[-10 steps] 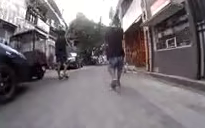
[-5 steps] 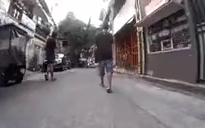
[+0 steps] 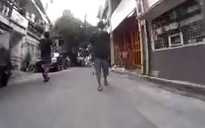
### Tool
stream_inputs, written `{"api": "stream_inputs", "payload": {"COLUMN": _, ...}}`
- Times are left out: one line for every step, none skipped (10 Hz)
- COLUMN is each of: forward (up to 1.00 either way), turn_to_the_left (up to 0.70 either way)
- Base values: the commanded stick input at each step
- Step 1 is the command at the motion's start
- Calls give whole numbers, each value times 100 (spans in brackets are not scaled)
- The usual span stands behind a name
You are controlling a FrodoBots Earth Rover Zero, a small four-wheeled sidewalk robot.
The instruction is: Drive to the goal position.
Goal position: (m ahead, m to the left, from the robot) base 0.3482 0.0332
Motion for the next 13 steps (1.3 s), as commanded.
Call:
{"api": "stream_inputs", "payload": {"forward": 100, "turn_to_the_left": 27}}
{"api": "stream_inputs", "payload": {"forward": 100, "turn_to_the_left": 27}}
{"api": "stream_inputs", "payload": {"forward": 100, "turn_to_the_left": 27}}
{"api": "stream_inputs", "payload": {"forward": 100, "turn_to_the_left": 27}}
{"api": "stream_inputs", "payload": {"forward": 100, "turn_to_the_left": 0}}
{"api": "stream_inputs", "payload": {"forward": 100, "turn_to_the_left": 0}}
{"api": "stream_inputs", "payload": {"forward": 100, "turn_to_the_left": 0}}
{"api": "stream_inputs", "payload": {"forward": 100, "turn_to_the_left": 0}}
{"api": "stream_inputs", "payload": {"forward": 100, "turn_to_the_left": 0}}
{"api": "stream_inputs", "payload": {"forward": 100, "turn_to_the_left": 0}}
{"api": "stream_inputs", "payload": {"forward": 100, "turn_to_the_left": 0}}
{"api": "stream_inputs", "payload": {"forward": 100, "turn_to_the_left": 0}}
{"api": "stream_inputs", "payload": {"forward": 100, "turn_to_the_left": 0}}
